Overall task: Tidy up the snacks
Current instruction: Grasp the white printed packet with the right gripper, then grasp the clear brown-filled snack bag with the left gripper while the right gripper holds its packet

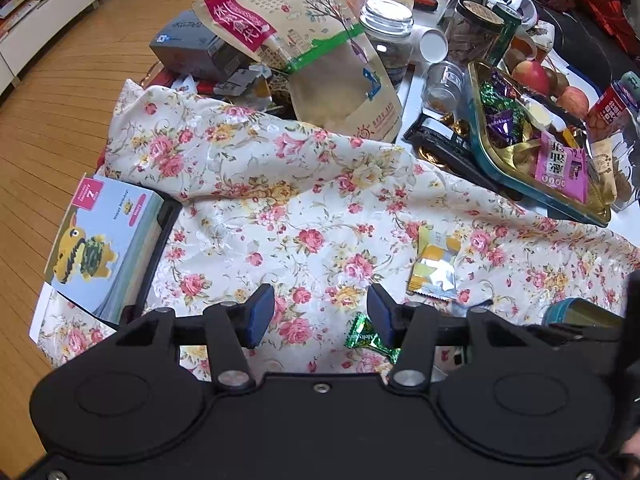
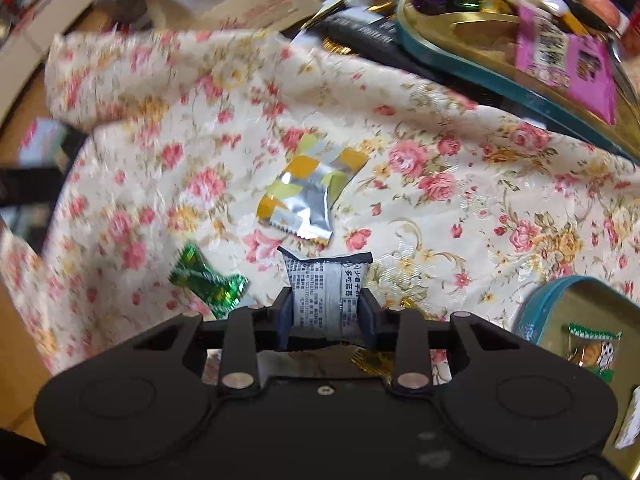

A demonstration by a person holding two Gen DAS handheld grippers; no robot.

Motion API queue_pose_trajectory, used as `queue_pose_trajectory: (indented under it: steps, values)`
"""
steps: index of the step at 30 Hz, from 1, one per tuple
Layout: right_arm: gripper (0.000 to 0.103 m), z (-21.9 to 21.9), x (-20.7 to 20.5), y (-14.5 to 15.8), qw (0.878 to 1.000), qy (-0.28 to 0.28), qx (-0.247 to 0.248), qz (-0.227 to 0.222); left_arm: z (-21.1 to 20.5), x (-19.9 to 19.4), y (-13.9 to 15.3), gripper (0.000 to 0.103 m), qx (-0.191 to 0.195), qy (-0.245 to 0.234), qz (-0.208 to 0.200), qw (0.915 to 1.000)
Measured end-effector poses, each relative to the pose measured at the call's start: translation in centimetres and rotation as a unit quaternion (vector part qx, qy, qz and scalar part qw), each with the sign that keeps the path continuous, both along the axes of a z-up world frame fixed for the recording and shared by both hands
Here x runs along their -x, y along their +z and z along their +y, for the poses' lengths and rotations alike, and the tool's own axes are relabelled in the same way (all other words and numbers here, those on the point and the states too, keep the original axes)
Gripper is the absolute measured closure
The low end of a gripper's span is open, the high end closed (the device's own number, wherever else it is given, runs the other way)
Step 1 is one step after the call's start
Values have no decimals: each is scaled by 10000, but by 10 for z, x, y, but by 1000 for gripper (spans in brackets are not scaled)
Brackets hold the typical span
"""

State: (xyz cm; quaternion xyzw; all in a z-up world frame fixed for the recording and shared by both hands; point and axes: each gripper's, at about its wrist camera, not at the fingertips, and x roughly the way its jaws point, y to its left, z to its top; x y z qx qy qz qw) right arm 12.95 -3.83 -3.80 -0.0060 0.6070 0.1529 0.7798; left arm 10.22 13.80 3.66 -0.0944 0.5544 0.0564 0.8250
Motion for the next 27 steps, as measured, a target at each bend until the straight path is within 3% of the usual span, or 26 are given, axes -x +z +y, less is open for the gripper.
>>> queue_pose_trajectory:
  steps: [5, 12, 16, 20, 27]
  values:
    - [67, -31, -3, 33, 9948, -700, -710, -200, -14, -2, -13, 46, -2, -141, 198, 9997]
    - [67, -67, 3, 64, 9874, -1184, -808, -676, -52, 7, -36, 46, 96, -897, 636, 9939]
    - [67, -84, 5, 69, 9830, -1398, -927, -752, -75, 17, -48, 46, 220, -1456, 848, 9855]
    - [67, -95, 6, 74, 9791, -1561, -1015, -824, -95, 32, -58, 46, 80, -1991, 886, 9759]
    - [67, -97, 6, 80, 9762, -1631, -1124, -883, -99, 37, -77, 46, 129, -1986, 1067, 9742]
